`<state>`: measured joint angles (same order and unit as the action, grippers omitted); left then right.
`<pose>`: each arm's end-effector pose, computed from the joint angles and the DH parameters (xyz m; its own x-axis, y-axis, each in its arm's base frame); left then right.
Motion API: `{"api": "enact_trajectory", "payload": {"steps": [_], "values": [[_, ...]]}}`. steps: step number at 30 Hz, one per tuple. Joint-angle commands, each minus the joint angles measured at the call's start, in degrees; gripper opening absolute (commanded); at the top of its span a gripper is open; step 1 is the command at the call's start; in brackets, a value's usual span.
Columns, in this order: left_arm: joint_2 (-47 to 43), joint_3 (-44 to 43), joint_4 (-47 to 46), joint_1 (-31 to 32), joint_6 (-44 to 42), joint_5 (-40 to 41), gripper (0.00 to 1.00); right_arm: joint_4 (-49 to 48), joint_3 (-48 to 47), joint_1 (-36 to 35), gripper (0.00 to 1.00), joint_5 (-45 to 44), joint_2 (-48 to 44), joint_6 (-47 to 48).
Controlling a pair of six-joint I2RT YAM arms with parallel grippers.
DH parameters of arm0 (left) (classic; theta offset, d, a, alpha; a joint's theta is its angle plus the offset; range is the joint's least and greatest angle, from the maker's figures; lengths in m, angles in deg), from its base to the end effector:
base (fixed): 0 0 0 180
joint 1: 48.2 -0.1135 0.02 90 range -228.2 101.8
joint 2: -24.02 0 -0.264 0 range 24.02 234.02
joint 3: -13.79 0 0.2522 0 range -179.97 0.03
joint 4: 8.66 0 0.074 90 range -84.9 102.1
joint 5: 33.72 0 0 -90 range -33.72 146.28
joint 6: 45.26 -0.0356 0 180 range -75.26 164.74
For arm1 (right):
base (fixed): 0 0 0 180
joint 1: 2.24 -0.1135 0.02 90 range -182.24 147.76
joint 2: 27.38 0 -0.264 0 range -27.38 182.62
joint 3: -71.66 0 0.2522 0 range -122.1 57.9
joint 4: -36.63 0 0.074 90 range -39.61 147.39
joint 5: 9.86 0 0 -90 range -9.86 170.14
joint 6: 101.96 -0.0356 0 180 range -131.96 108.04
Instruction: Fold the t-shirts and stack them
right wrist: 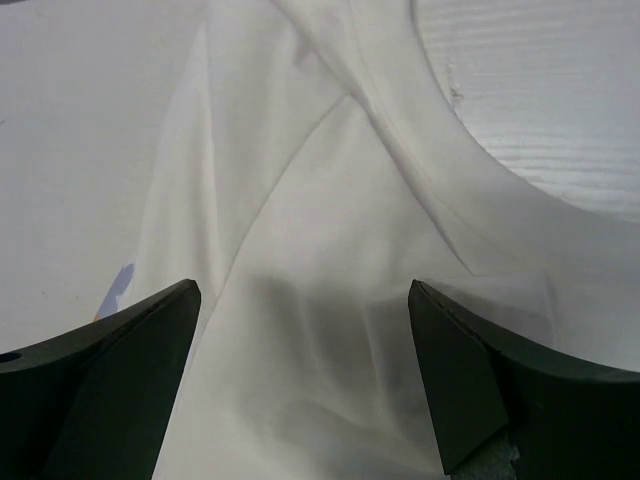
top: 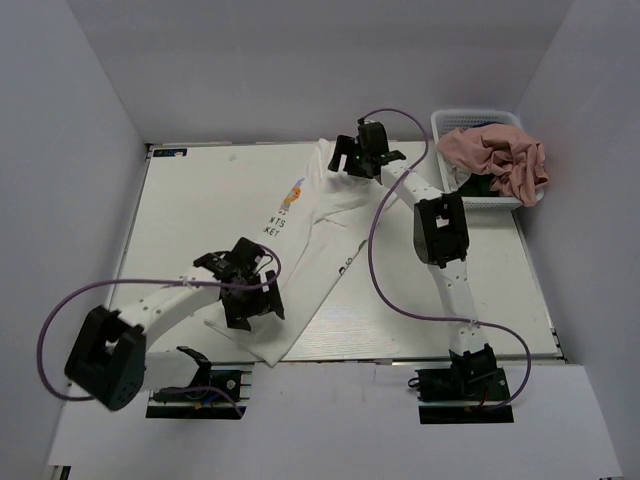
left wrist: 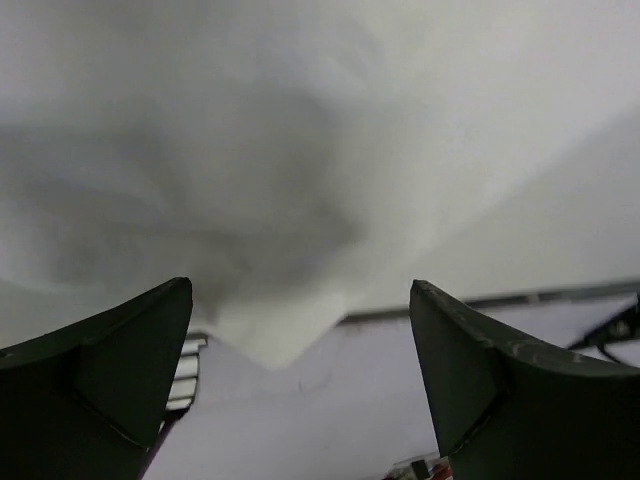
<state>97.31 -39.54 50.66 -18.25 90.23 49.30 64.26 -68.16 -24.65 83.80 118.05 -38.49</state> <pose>0.1724 -0.1043 0.1728 -0.9642 -0.2614 -0.0453 -0.2460 0.9448 -0.2164 0.5353 0.2232 0.1786 -0.6454 0.2160 -0.7327 -0.1582 0.9006 0.4049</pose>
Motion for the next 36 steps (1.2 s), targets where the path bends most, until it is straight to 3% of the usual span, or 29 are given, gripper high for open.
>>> {"api": "enact_trajectory", "payload": {"steps": [1, 4, 6, 12, 15, 20, 26, 30, 33, 36], "values": [[-10.87, -1.73, 7.43, 3.17, 0.12, -4.56, 0.99, -4.12, -0.68, -0.88, 0.90, 1.79, -9.26, 9.02], [-10.20, -4.62, 9.55, 4.32, -1.01, 1.85, 0.99, 1.32, 5.45, -2.45, 0.90, -0.66, -16.27, 10.78], [-4.50, -6.65, 9.02, 5.11, -2.95, 5.29, 0.99, 5.19, 13.95, -3.68, 0.90, -3.30, -18.76, 8.87], [12.11, -13.43, 7.36, 8.37, -9.46, 7.68, 0.99, 10.39, 31.11, -5.71, 0.90, -7.78, -26.76, 2.28], [15.02, -12.64, 5.60, 10.64, -11.04, 7.69, 0.98, 11.97, 32.28, -6.15, 0.90, -8.15, -26.43, 1.48], [20.65, -12.11, 0.68, 13.11, -12.71, 3.65, 0.97, 18.98, 26.32, -5.71, 0.90, -10.42, -19.77, 1.12], [29.00, -15.53, -4.59, 17.06, -12.71, -1.53, 0.97, 20.67, 18.60, -4.75, 0.90, -10.34, -12.81, 1.12], [36.29, -22.98, -6.62, 18.56, -12.71, -5.40, 0.95, 21.20, 10.06, -2.99, 0.90, -8.94, -3.26, 1.12], [41.72, -30.63, -7.33, 19.79, -10.61, -6.11, 0.95, 18.31, -4.48, 0.07, 0.90, -6.92, 3.53, 2.88], [44.82, -39.25, -6.45, 20.49, -6.92, -6.11, 0.98, 12.98, -9.03, 2.10, 0.90, -4.63, 8.65, 4.19]]}}
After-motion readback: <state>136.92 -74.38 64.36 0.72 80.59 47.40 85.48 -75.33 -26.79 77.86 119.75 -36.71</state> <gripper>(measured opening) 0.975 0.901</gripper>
